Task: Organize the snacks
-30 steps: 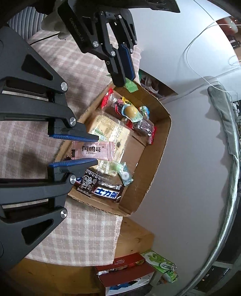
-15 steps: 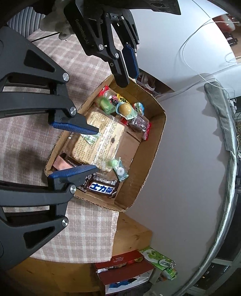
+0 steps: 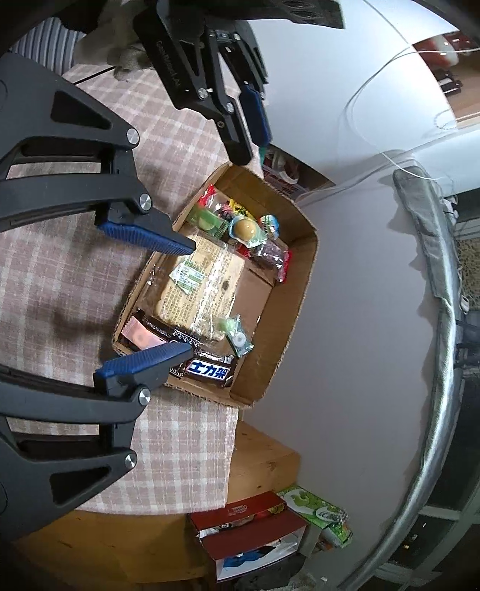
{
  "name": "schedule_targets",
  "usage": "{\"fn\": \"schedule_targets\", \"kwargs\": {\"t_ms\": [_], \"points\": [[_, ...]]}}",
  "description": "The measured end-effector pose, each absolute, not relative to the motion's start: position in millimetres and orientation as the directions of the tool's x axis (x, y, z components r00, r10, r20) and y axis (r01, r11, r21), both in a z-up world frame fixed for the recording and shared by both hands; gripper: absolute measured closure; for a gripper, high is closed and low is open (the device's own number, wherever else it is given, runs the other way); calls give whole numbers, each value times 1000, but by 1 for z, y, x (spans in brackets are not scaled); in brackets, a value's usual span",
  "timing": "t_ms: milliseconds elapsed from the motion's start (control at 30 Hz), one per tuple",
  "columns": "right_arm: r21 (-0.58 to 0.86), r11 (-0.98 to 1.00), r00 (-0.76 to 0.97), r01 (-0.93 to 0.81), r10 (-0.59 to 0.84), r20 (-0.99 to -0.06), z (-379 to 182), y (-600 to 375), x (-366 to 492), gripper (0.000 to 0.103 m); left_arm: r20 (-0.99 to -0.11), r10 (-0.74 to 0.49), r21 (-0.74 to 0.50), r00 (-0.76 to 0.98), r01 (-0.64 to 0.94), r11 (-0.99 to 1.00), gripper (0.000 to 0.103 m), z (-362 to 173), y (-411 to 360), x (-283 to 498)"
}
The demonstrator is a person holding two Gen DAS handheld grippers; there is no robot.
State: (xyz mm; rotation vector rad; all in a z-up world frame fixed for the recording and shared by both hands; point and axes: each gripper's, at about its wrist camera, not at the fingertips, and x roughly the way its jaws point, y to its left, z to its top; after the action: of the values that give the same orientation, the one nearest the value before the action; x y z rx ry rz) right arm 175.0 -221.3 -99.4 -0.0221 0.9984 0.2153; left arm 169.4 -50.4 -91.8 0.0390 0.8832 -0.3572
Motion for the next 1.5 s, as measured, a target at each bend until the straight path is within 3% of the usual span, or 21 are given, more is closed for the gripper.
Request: {"fn": "schedule_targets", "kwargs": {"t_ms": [67,200,267,467,1500], "points": [[74,981,540,-179,160,-826,-93,-221,169,49,-745,-279,-112,606,298,948,53,-82,-48,158],[33,988,605,-153,120,-787,-77,-220,152,32,-723,-263,-124,639,254,959,47,-71,-44,141],[15,991,624,-136,98,-775,-70,-220,144,31,-716,-251,-135,652,224,965,41,-67,-42,132],[-2,996,677,-88,58,-734,-50,-222,119,20,-690,-231,-157,686,170,973,40,-52,-39,105],[-6,997,724,-74,50,-688,-23,-208,83,18,-674,-208,-147,709,147,978,39,-26,-34,70]]}}
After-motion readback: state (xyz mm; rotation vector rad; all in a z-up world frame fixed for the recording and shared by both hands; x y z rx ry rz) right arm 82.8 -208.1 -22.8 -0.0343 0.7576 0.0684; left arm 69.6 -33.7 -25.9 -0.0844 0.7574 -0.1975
